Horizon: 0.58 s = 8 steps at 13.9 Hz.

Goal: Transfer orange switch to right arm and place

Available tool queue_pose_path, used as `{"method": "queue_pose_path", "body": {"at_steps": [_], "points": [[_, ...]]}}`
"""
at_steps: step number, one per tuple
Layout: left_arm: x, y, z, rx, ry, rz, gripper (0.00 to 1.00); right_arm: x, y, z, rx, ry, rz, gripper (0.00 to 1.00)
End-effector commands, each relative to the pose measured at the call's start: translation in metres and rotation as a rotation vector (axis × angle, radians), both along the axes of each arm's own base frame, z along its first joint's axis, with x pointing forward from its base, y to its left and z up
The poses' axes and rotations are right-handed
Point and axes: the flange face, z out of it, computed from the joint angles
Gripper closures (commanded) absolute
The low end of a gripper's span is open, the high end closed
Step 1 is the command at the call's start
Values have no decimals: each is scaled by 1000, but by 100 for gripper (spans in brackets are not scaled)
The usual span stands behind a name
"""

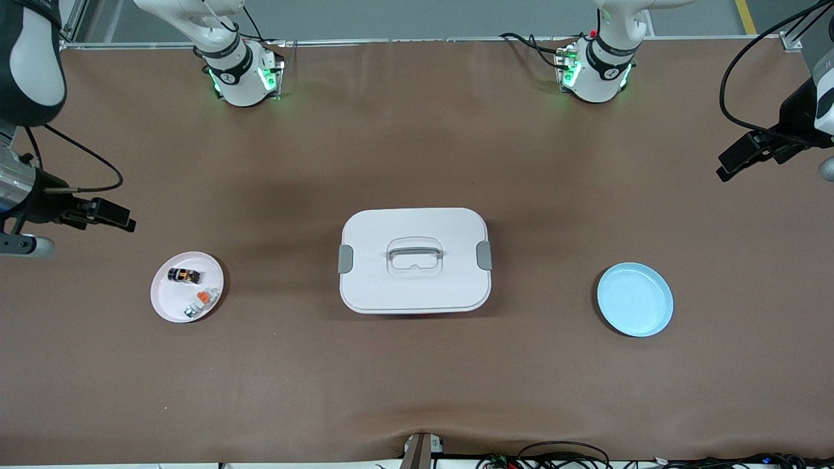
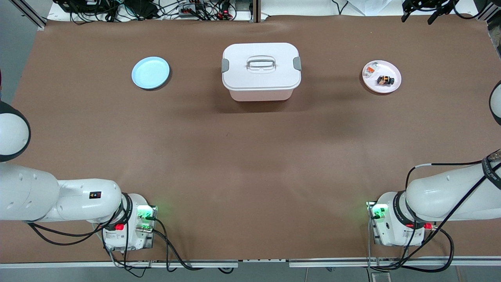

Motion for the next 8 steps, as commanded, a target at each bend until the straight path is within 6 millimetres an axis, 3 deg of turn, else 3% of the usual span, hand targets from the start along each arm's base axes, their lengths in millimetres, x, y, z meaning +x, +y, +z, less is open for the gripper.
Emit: {"method": "queue_pose_path", "body": {"at_steps": [1, 5, 8], "points": [[-5, 1, 8, -19, -16, 0, 0, -10, -1, 28, -21, 0, 7, 0], [-5, 1, 8, -19, -16, -2, 0, -14, -4, 70, -21, -11, 17, 0], [-4, 1, 8, -19, -16, -2, 0, -16, -12, 79, -21, -19, 6, 0]]}}
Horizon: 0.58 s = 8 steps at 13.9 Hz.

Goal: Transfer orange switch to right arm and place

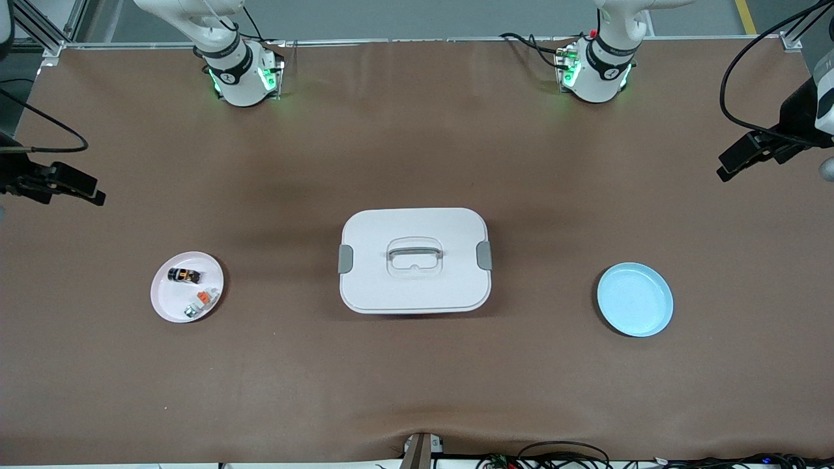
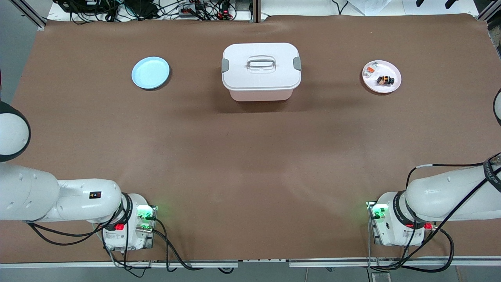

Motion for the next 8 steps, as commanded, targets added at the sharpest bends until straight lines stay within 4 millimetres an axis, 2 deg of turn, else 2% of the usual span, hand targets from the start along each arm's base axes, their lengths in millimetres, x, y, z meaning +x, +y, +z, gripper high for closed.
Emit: {"method": "queue_pose_path", "body": {"at_steps": [1, 8], "points": [[-4, 1, 7, -19, -14, -2, 0, -1, -8, 8, -14, 1, 1, 0], [-4, 3, 13, -18, -24, -20, 0, -6, -5, 9, -40, 27, 11, 0]]}}
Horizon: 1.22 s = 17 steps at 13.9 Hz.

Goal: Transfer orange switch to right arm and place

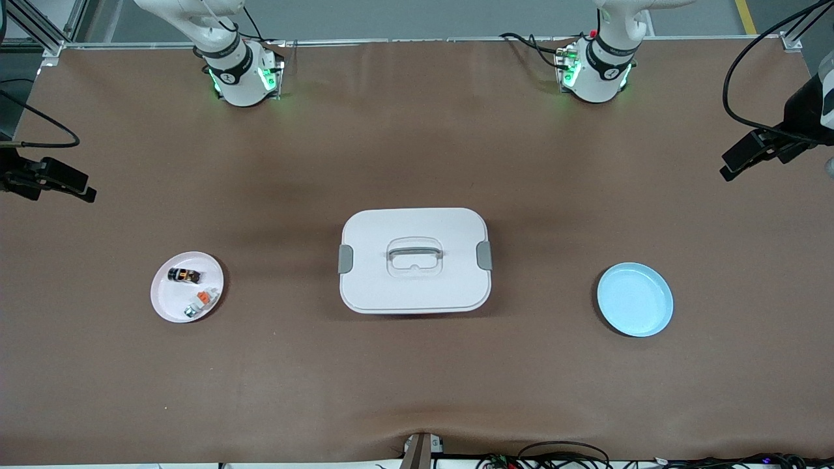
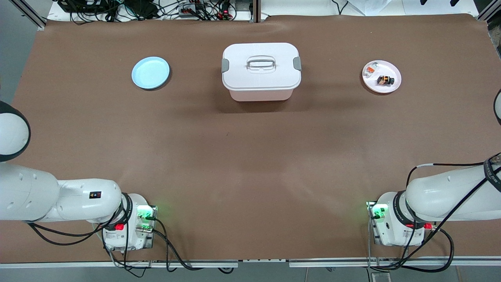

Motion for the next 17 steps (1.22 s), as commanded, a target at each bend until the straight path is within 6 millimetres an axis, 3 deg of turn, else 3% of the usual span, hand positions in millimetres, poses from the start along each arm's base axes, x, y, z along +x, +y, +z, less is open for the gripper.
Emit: {"method": "queue_pose_path", "body": {"at_steps": [1, 10, 17], "points": [[-4, 1, 7, -17, -12, -28, 0, -4, -4, 13, -18, 9, 4, 0], [-9, -10, 12, -8, 46, -92, 0, -13, -15, 23, -19, 14, 3, 0], [-7, -10, 8, 13, 65, -336, 0, -15, -22, 18, -17, 15, -14, 0]]}}
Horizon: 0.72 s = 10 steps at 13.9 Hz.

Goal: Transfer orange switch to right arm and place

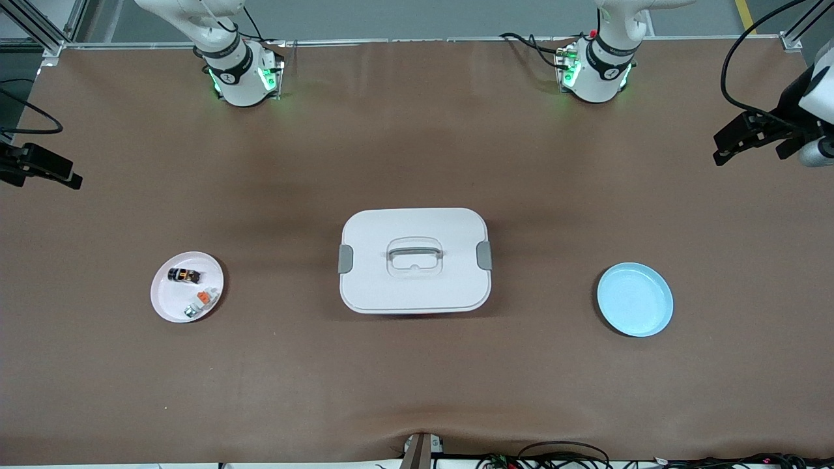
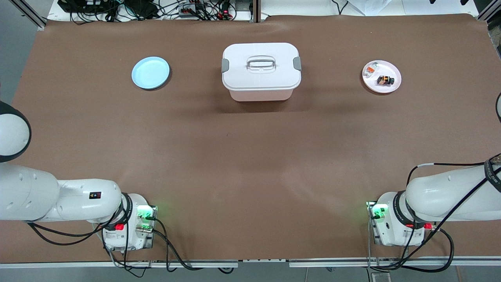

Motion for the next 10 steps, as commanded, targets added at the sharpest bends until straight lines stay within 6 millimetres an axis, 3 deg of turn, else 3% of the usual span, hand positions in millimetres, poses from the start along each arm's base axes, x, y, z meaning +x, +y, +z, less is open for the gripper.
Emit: {"method": "queue_pose_path", "body": {"at_steps": [1, 10], "points": [[1, 0, 2, -3, 13, -82, 0, -6, -5, 4, -15, -7, 1, 0], [-2, -12, 6, -14, 4, -44, 0, -8, -3, 5, 1, -5, -1, 0]]}}
